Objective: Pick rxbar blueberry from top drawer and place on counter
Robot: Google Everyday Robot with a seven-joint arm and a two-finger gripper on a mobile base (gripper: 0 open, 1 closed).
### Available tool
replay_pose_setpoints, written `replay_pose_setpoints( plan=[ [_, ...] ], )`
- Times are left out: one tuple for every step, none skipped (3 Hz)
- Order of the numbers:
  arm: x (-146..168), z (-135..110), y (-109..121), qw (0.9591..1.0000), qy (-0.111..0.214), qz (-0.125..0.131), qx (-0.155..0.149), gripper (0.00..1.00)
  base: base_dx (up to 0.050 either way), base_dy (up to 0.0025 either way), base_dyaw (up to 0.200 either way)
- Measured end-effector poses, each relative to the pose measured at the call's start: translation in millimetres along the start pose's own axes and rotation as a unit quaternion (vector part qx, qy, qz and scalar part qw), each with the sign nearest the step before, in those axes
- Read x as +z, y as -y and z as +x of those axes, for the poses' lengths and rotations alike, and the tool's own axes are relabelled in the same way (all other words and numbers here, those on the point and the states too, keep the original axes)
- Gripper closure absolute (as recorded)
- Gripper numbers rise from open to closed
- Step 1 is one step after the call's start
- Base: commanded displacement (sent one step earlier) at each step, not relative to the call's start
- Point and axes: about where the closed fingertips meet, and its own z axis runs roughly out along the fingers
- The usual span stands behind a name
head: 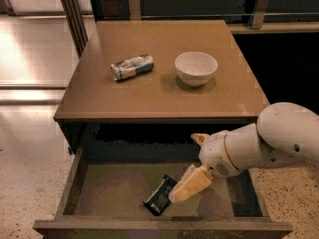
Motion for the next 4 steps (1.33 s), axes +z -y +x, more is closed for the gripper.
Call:
replay_pose_setpoints(
  plan=[
    [25, 11, 2, 0.9993, 0.0, -0.035, 0.009, 0.0, 0.0, 0.0, 0.0],
    [23, 11, 1, 0.9995, 0.0, -0.029, 0.011, 0.0, 0.0, 0.0, 0.0],
    [31, 15, 12, 0.9994, -0.003, -0.029, 0.019, 0.0, 0.0, 0.0, 0.0],
    [50, 18, 26, 0.9991, 0.001, -0.038, 0.02, 0.0, 0.0, 0.0, 0.0]
  ],
)
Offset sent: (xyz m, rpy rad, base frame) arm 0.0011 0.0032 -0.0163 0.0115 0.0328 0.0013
